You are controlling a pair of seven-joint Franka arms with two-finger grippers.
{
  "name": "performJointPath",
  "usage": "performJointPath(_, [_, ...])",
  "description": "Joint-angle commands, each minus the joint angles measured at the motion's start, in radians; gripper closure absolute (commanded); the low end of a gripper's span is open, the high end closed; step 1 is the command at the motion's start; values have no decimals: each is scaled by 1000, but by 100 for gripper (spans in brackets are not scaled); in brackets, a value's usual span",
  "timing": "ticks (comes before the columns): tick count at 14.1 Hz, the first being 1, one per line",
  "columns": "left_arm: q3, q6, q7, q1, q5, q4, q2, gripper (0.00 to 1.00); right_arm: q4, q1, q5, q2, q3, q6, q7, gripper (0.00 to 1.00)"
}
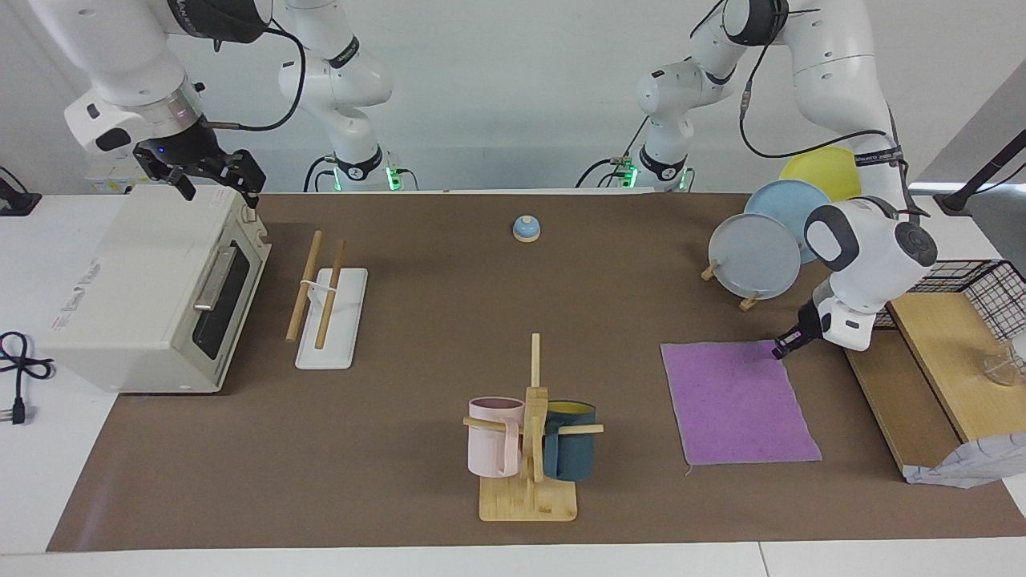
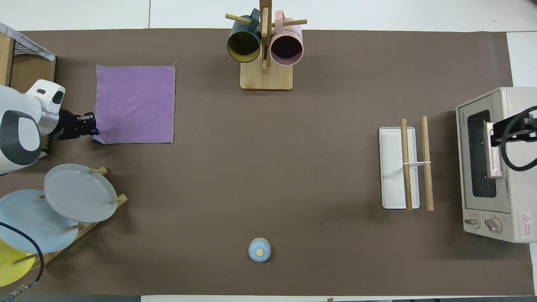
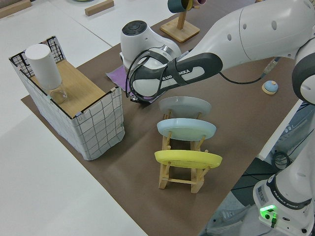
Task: Fold towel and hang on rack
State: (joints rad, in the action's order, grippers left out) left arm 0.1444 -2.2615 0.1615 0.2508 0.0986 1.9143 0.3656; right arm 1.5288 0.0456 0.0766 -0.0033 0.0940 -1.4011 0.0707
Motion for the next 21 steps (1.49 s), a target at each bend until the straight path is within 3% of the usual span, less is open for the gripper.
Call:
performJointPath(1, [0, 11, -25, -19, -6, -20, -11, 100, 2, -12, -14, -9, -3, 13, -22, 0])
performJointPath(6, [4, 213, -60, -215, -212, -127, -62, 100, 2, -12, -14, -9, -5, 13, -22, 0])
performJointPath(8, [1, 200, -50, -359, -299, -72, -89, 100, 2, -12, -14, -7, -3, 13, -22, 0])
performJointPath(11, [3, 91, 8, -458, -398, 84, -120, 100, 2, -12, -14, -9, -3, 13, -22, 0])
performJointPath(13, [4, -1, 160, -492, -411, 107, -81, 100, 2, -12, -14, -9, -3, 13, -22, 0])
performJointPath(18, [7, -6, 207, -490, -408, 101, -77, 100, 2, -12, -14, -9, -5, 13, -22, 0])
performJointPath(19, [7, 2, 208, -484, -401, 97, -80, 69, 2, -12, -14, -9, -3, 13, -22, 0])
performJointPath(20, [7, 8, 204, -481, -398, 97, -89, 1, 2, -12, -14, -9, -5, 13, -22, 0])
performJointPath(21, [7, 20, 199, -467, -379, 94, -94, 0, 2, -12, -14, -9, -5, 13, -22, 0])
